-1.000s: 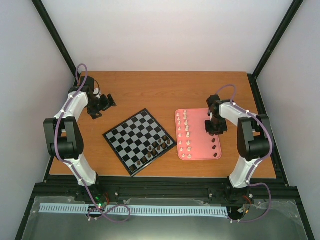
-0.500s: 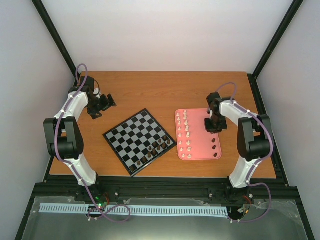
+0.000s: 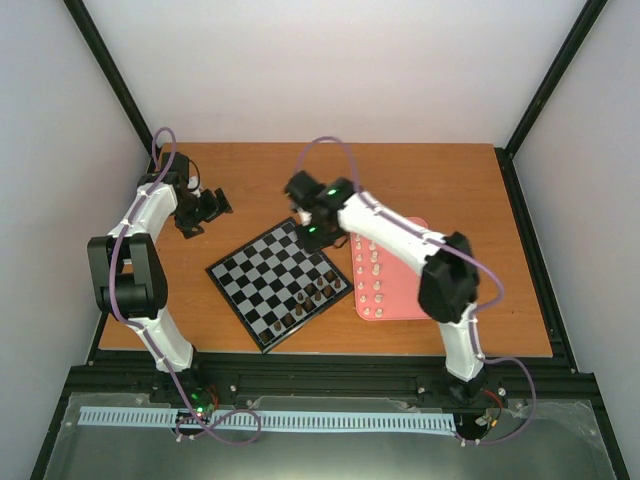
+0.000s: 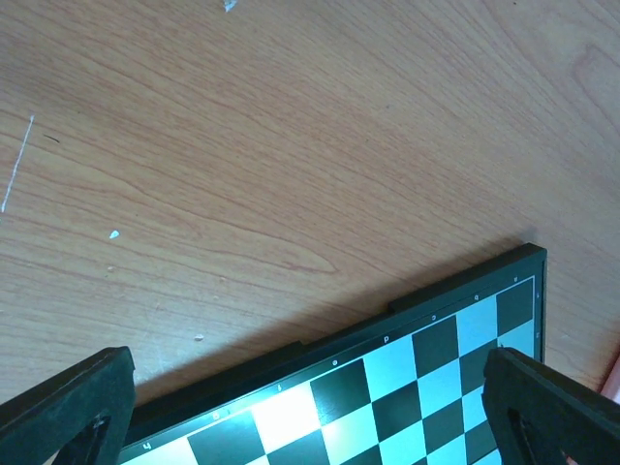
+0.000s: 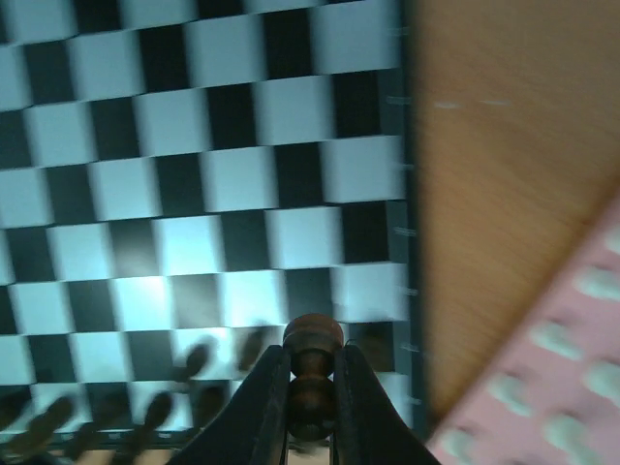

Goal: Set up the chess pieces on the board
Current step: Place the chess piece on the chessboard.

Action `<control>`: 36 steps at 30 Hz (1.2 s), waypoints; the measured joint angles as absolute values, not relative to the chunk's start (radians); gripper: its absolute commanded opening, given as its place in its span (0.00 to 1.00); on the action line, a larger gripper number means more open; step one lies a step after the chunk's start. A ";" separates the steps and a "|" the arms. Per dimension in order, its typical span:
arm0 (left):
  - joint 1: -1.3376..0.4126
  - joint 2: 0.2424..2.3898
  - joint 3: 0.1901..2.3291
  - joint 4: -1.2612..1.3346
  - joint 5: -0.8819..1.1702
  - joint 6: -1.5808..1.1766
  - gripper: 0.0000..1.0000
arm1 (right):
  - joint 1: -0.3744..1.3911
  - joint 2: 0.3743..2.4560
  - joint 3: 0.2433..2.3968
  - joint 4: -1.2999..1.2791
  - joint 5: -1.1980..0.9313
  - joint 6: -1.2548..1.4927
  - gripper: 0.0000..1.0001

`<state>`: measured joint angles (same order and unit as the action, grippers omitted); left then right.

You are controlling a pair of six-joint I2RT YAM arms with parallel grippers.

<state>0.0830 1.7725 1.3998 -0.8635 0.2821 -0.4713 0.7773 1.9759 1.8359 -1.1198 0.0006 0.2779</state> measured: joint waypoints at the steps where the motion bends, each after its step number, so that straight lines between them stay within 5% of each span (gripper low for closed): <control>1: 0.083 1.773 1.400 -0.864 0.281 -0.471 1.00 | 0.814 2.014 1.879 -1.129 -0.006 0.281 0.04; 12: 0.083 1.772 1.374 -0.863 0.254 -0.479 1.00 | 1.051 2.217 2.042 -1.269 -0.075 0.289 0.05; 36: 0.109 1.762 1.364 -0.863 0.247 -0.498 1.00 | 1.060 2.283 1.996 -1.261 -0.144 0.258 0.08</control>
<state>0.1093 1.7622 1.3636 -0.8631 0.2466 -0.4980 1.0599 2.2833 1.9957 -1.2613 -0.1436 0.2577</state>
